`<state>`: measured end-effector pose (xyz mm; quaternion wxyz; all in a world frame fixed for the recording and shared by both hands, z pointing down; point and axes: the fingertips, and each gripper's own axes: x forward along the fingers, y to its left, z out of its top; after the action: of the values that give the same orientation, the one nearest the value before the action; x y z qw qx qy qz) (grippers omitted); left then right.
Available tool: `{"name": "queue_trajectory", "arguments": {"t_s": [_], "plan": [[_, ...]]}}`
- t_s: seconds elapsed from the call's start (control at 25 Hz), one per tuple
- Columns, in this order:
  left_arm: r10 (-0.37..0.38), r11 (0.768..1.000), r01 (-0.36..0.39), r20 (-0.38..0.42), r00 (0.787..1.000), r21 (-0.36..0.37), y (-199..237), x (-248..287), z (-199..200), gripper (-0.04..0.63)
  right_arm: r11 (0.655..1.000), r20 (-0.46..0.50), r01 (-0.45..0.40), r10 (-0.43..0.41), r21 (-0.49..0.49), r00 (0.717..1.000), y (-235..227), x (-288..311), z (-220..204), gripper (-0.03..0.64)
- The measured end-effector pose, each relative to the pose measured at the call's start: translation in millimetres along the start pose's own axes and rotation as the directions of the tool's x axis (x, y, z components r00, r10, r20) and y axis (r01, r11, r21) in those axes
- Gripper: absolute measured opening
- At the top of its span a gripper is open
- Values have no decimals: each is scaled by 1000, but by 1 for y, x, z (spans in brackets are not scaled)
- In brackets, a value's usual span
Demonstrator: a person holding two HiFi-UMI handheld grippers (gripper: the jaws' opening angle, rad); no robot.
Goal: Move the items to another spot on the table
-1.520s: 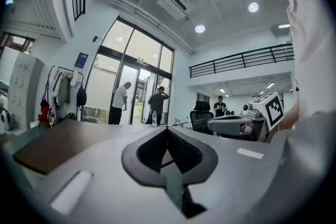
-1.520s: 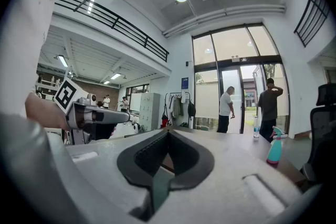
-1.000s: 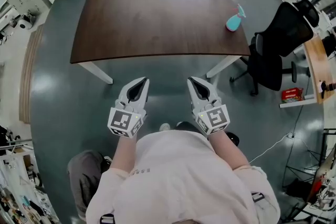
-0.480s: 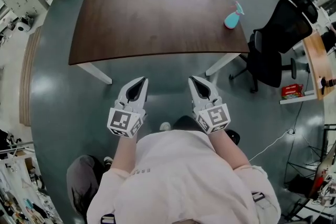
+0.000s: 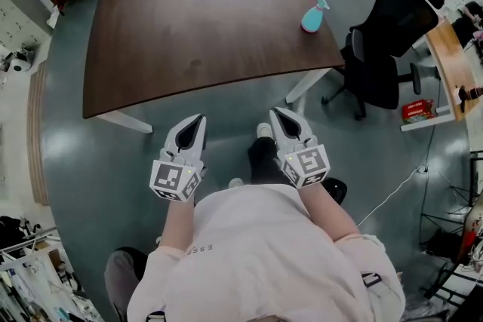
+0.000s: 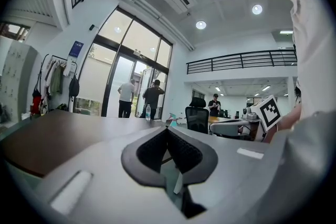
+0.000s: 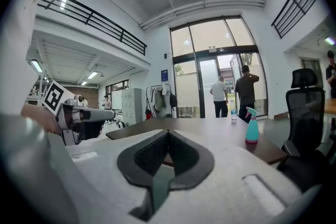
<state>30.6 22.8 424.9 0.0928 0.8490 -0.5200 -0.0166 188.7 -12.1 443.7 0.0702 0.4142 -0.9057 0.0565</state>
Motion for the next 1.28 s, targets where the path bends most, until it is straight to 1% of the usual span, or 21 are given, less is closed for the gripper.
{"name": "queue_trajectory", "arguments": {"t_s": [0.32, 0.48, 0.64, 0.8, 0.88, 1.0, 1.08, 1.28], "plan": [[-11, 1000, 11, -36, 999, 2, 4, 95, 4, 8, 999, 5, 22, -22, 29, 1000, -92, 33, 9, -11], [-15, 1000, 15, -48, 999, -4, 2, 160, 8, 8, 999, -8, 11, -11, 34, 1000, -151, 55, 11, -11], [-31, 1000, 31, -46, 998, 1, -9, 227, 14, 8, 999, -18, 1, -1, 34, 1000, -216, 72, 15, -11], [-30, 1000, 30, -39, 999, 7, -14, 282, 19, 8, 1000, -17, 16, -15, 22, 1000, -276, 82, 23, -11], [-38, 999, 38, -37, 999, -1, -17, 305, 22, 8, 1000, -16, 24, -24, 11, 1000, -301, 87, 27, -11], [-64, 998, 62, -47, 997, -28, -22, 330, 22, 8, 998, -13, 56, -56, 6, 998, -334, 91, 33, -11], [-63, 998, 61, -59, 996, -35, -17, 344, 19, 8, 997, -3, 78, -78, 5, 997, -352, 96, 37, -11], [-84, 996, 81, -74, 994, -43, -11, 378, 14, 8, 995, -15, 98, -98, 12, 995, -378, 112, 35, -11]]}}
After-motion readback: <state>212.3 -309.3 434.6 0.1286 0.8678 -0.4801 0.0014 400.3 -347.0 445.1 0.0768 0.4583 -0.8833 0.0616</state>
